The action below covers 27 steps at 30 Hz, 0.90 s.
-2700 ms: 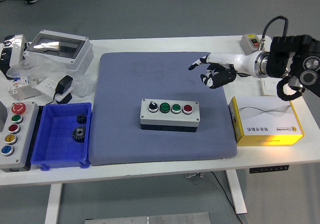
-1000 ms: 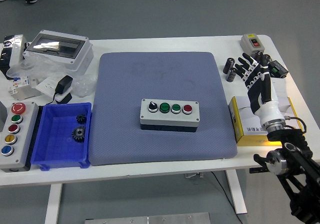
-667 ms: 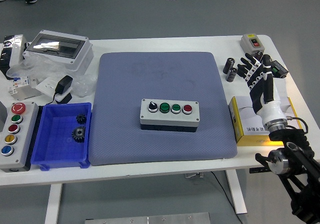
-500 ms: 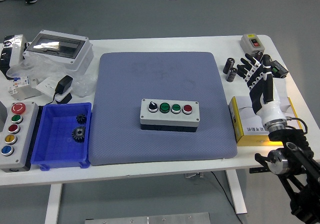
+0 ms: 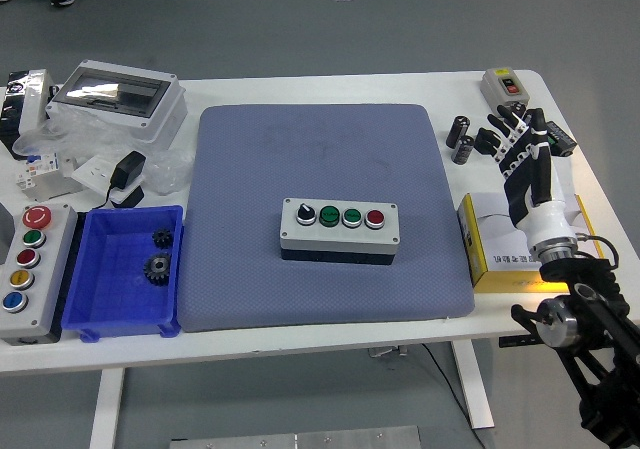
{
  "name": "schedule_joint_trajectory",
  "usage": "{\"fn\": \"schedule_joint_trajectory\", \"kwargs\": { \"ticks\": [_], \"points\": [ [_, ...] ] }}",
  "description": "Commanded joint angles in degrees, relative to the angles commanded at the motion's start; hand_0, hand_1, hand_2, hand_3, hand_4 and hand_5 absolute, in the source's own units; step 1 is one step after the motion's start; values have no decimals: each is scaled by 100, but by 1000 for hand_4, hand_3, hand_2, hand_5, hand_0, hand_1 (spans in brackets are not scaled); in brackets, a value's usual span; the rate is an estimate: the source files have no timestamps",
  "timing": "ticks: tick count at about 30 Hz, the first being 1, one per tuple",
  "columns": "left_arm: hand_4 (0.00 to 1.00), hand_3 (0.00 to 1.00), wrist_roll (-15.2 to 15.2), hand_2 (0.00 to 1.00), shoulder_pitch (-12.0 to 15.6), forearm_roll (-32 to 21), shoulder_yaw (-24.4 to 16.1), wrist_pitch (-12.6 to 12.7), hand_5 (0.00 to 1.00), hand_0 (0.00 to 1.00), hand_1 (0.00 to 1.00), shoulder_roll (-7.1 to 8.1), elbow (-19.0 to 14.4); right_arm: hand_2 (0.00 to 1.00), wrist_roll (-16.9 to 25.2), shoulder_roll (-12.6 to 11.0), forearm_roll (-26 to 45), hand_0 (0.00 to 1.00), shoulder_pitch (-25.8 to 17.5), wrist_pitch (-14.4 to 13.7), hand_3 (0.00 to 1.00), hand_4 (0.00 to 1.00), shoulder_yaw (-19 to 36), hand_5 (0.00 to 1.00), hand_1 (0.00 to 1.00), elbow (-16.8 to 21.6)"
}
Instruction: Pick up the button,place it on the desk,press the button,press the button
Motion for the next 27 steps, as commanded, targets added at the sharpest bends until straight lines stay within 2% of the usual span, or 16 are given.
{"fn": "schedule_joint_trajectory", "kwargs": {
  "ticks": [16, 22, 27],
  "points": [
    [663, 655, 23, 598, 132, -369, 239, 57, 298, 693, 642, 87, -9, 861, -41, 84, -57, 876, 41, 1, 860, 954, -23, 998, 807, -46],
    [664, 655, -9, 598, 226, -654, 389, 105, 298, 693, 640, 35, 1, 860, -196, 4, -239, 872, -32, 85, 861, 951, -46, 998, 804, 28],
    [663, 655, -50, 598, 226, -868, 502, 136, 298, 693, 642, -5, 15, 862, -224, 36, -283, 870, -83, 106, 862, 945, 101, 998, 803, 39]
  ]
}}
